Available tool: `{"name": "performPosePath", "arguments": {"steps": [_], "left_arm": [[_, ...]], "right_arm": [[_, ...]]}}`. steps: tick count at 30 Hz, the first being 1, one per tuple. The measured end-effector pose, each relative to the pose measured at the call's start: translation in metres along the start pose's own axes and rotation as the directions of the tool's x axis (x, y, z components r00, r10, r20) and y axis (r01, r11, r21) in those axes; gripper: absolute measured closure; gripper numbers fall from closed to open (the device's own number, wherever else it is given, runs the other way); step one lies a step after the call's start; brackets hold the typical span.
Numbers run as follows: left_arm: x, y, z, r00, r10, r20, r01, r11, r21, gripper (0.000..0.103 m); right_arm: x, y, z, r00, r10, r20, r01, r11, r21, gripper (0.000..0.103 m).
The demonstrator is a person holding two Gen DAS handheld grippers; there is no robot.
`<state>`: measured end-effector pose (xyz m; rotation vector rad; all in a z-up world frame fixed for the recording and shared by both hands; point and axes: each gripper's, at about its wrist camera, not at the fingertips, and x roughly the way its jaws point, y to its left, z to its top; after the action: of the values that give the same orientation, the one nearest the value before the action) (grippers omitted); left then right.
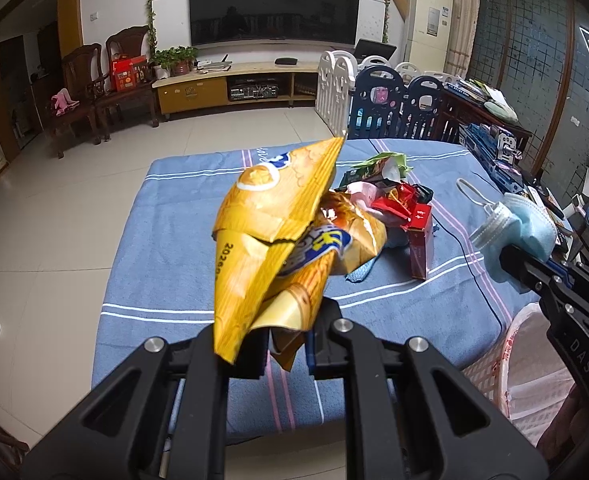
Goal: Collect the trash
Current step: 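Grasp the light blue face mask with the right tool while the left tool holds the chip bag, then carry the chip bag and mask over the pink bin and open both tools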
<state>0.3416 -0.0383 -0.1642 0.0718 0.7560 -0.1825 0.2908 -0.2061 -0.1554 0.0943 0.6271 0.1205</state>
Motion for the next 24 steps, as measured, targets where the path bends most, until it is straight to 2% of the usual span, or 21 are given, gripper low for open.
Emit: {"name": "performPosePath", "arguments": {"steps": [12, 13, 16, 19, 21, 24], "left_arm": [[0.0, -0.007, 0.0, 0.999, -0.033, -0.013, 0.033, 0.999, 0.037, 0.088], [0.0, -0.009, 0.0, 0.999, -0.043, -0.013, 0.044, 0.998, 0.043, 0.088], [-0.003, -0.027, 0.0, 0.991, -0.135, -0.015, 0.136, 0.986, 0.096, 0.088], [-0.006, -0.056, -0.003, 0.969, -0.242, -0.041, 0.245, 0.954, 0.171, 0.088], [-0.007, -0.086, -0.01, 0.943, -0.323, -0.086, 0.334, 0.912, 0.239, 0.088], [-0.009, -0.135, -0.027, 0.878, -0.44, -0.19, 0.479, 0.817, 0.32, 0.088]], "right_arm": [[-0.002, -0.003, 0.001, 1.0, -0.002, 0.001, 0.002, 1.0, 0.009, 0.094], [-0.006, -0.008, 0.0, 1.0, 0.001, 0.004, -0.001, 1.0, 0.027, 0.094], [-0.022, -0.025, 0.002, 1.0, 0.011, 0.017, -0.012, 0.997, 0.079, 0.094], [-0.054, -0.049, -0.004, 0.999, -0.037, 0.026, 0.035, 0.997, 0.07, 0.094], [-0.073, -0.068, -0.02, 0.998, -0.061, 0.003, 0.06, 0.995, 0.083, 0.094], [-0.1, -0.1, -0.05, 0.993, -0.103, -0.05, 0.108, 0.987, 0.12, 0.094]]}}
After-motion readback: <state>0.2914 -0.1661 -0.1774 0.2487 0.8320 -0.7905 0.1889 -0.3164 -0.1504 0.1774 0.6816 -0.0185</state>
